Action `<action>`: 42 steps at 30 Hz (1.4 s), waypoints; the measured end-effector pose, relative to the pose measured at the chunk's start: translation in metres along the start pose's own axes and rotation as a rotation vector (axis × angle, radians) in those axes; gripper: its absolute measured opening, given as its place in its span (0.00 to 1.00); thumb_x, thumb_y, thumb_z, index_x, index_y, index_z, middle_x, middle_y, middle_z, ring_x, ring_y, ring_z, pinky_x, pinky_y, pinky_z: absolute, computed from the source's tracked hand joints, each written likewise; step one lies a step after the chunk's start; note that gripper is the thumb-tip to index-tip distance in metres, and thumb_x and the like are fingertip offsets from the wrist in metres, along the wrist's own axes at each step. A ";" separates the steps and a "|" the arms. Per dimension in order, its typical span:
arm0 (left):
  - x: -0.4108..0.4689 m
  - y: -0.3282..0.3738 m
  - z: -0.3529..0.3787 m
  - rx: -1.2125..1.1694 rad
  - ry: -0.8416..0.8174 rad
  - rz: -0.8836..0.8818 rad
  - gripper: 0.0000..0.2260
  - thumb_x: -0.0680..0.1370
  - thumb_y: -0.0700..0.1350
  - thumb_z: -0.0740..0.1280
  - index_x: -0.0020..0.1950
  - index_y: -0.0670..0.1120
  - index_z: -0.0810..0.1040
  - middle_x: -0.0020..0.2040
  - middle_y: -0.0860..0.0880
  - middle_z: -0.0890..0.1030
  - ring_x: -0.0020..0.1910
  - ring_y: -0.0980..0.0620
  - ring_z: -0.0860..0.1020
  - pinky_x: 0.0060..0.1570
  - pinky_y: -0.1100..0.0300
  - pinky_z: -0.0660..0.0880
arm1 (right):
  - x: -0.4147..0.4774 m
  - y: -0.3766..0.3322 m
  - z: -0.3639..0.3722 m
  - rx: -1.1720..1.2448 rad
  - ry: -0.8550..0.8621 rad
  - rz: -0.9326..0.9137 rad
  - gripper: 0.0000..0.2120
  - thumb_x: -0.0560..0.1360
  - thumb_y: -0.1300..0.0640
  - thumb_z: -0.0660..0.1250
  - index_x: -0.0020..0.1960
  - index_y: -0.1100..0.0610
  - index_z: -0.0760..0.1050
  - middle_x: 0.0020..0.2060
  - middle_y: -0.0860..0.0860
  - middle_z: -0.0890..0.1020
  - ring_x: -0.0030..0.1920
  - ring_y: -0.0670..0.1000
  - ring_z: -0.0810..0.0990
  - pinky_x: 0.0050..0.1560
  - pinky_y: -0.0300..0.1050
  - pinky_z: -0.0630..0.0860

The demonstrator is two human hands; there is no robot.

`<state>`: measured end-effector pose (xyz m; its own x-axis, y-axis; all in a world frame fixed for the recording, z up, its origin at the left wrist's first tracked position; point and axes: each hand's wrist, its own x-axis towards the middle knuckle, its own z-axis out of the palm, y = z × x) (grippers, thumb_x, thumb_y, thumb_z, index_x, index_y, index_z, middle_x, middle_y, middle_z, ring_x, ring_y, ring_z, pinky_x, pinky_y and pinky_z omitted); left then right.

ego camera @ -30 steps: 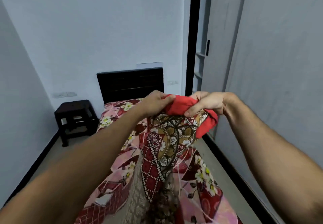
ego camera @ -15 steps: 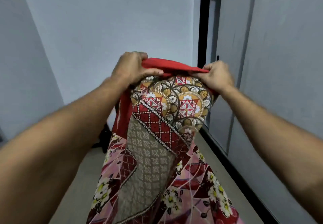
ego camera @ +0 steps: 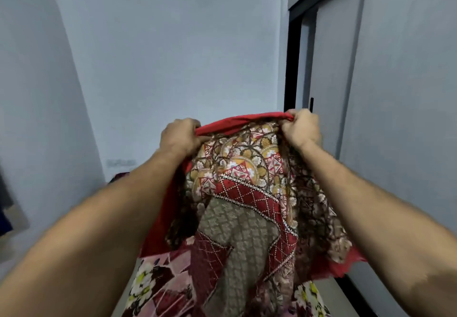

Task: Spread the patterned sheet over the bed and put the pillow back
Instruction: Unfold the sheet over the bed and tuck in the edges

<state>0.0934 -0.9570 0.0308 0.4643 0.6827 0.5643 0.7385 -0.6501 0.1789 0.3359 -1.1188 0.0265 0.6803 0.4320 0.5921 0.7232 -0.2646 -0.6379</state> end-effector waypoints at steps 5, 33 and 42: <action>-0.023 -0.001 0.018 0.121 -0.048 -0.109 0.12 0.79 0.53 0.68 0.59 0.50 0.80 0.53 0.45 0.82 0.54 0.41 0.80 0.50 0.52 0.76 | -0.009 -0.010 -0.015 -0.084 -0.052 -0.050 0.15 0.77 0.51 0.65 0.62 0.41 0.81 0.54 0.51 0.85 0.57 0.57 0.82 0.62 0.55 0.78; -0.001 -0.032 -0.120 0.364 0.268 -0.061 0.12 0.73 0.41 0.70 0.55 0.45 0.83 0.50 0.37 0.81 0.50 0.33 0.81 0.48 0.46 0.78 | 0.019 -0.067 -0.093 -0.447 0.124 -0.223 0.17 0.67 0.58 0.67 0.54 0.56 0.84 0.41 0.65 0.83 0.44 0.68 0.83 0.48 0.60 0.82; 0.008 -0.041 -0.160 0.427 0.421 -0.025 0.11 0.73 0.35 0.67 0.55 0.38 0.81 0.49 0.30 0.79 0.51 0.28 0.78 0.49 0.42 0.75 | 0.039 -0.074 -0.108 -0.553 0.167 -0.331 0.17 0.69 0.55 0.64 0.54 0.61 0.82 0.41 0.67 0.81 0.45 0.69 0.80 0.48 0.60 0.81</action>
<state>-0.0114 -0.9785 0.1567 0.2747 0.4486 0.8505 0.9184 -0.3843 -0.0939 0.3224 -1.1757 0.1502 0.3884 0.4387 0.8103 0.8214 -0.5634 -0.0887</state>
